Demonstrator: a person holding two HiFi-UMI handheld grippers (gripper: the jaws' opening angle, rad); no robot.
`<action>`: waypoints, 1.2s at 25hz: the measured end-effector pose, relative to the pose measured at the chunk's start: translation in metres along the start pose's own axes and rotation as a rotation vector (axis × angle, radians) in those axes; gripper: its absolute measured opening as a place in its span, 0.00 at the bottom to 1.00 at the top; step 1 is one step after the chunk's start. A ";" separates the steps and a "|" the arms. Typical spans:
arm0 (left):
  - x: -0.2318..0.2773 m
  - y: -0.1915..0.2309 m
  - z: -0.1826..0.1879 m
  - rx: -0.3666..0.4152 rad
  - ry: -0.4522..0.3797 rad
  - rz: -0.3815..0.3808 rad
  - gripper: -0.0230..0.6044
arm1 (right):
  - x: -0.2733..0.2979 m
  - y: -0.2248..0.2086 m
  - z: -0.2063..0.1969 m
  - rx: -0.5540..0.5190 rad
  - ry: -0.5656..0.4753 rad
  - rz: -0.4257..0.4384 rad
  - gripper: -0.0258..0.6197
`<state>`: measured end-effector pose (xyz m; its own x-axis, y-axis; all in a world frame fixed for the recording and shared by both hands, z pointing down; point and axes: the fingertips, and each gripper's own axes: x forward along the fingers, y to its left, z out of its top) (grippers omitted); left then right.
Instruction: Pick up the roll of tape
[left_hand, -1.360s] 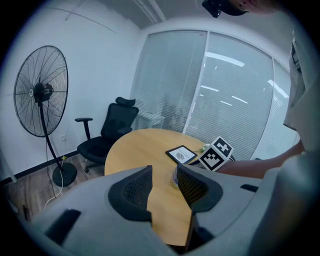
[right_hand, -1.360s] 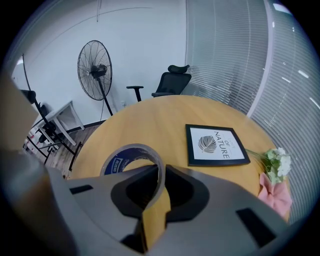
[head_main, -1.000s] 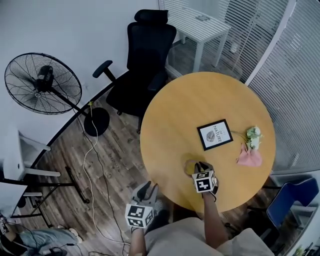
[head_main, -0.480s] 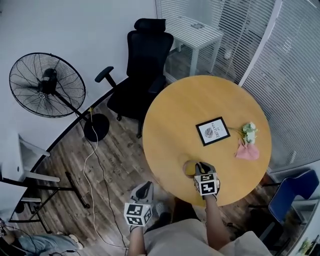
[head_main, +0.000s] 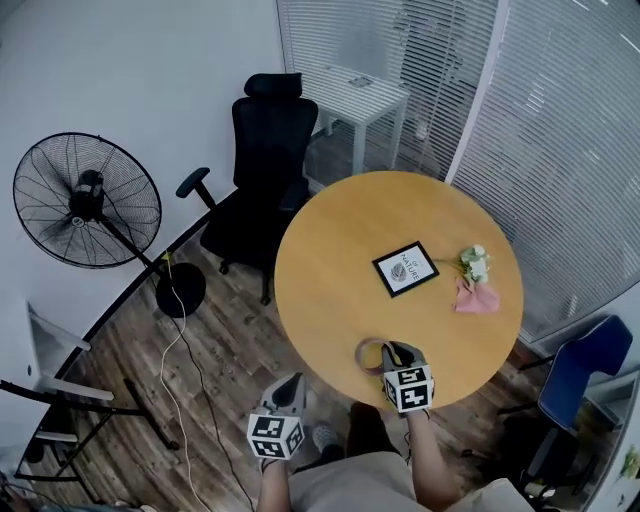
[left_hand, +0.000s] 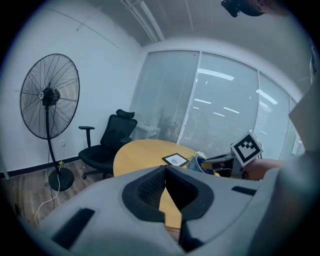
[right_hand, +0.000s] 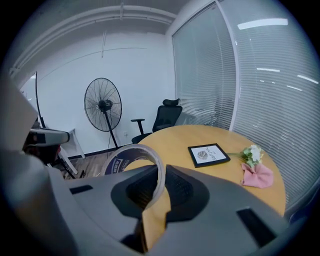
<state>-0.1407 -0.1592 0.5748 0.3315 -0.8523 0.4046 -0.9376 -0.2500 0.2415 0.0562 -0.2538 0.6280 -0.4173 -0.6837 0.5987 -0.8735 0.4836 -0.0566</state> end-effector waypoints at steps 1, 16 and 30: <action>-0.002 -0.004 -0.002 0.000 -0.003 -0.020 0.05 | -0.008 0.001 -0.002 0.020 -0.012 -0.005 0.11; -0.037 -0.026 -0.007 0.042 -0.030 -0.102 0.05 | -0.079 0.032 -0.011 0.157 -0.139 -0.019 0.11; -0.044 -0.029 0.000 0.067 -0.046 -0.128 0.05 | -0.096 0.038 -0.006 0.209 -0.196 -0.016 0.11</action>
<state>-0.1278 -0.1144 0.5495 0.4452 -0.8311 0.3332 -0.8933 -0.3868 0.2290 0.0648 -0.1666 0.5734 -0.4254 -0.7927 0.4366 -0.9048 0.3624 -0.2236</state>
